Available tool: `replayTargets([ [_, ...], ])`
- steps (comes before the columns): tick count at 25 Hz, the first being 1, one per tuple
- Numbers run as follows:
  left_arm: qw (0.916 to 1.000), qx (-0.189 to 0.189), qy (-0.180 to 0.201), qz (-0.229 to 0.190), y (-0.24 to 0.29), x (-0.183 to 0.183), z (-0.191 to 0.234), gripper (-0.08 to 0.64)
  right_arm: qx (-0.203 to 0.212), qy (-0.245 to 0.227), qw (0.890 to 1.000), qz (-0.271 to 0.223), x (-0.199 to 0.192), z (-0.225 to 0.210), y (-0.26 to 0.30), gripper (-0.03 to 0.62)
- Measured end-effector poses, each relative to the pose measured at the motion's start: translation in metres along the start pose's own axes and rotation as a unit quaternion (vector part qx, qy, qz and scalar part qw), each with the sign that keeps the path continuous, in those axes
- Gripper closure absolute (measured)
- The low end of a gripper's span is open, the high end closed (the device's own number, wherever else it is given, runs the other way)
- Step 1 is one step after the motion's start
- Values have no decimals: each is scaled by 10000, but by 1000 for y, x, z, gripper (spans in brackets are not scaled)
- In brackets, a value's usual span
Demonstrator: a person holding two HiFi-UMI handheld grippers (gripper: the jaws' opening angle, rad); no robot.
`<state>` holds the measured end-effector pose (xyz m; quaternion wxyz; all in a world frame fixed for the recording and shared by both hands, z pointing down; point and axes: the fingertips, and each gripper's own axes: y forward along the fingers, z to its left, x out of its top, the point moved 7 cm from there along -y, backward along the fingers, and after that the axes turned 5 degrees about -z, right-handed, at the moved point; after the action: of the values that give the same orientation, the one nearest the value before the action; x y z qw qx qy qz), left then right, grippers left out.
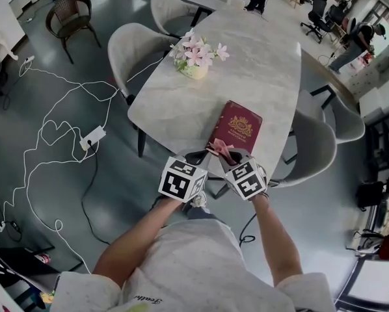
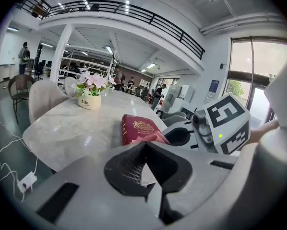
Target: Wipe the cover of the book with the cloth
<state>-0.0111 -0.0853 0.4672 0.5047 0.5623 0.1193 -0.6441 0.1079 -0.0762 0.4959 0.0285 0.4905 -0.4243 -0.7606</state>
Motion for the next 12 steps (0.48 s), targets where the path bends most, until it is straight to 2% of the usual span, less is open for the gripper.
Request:
replayTargets([
  [6,10000,-4,30,-3,7,7,-1,552,-127,-182,9997,-127,18,-28,-17,577],
  [12,10000,63,18,-16,13,14,3,552,-127,-627,9979,-73,33,-61,-26,577],
])
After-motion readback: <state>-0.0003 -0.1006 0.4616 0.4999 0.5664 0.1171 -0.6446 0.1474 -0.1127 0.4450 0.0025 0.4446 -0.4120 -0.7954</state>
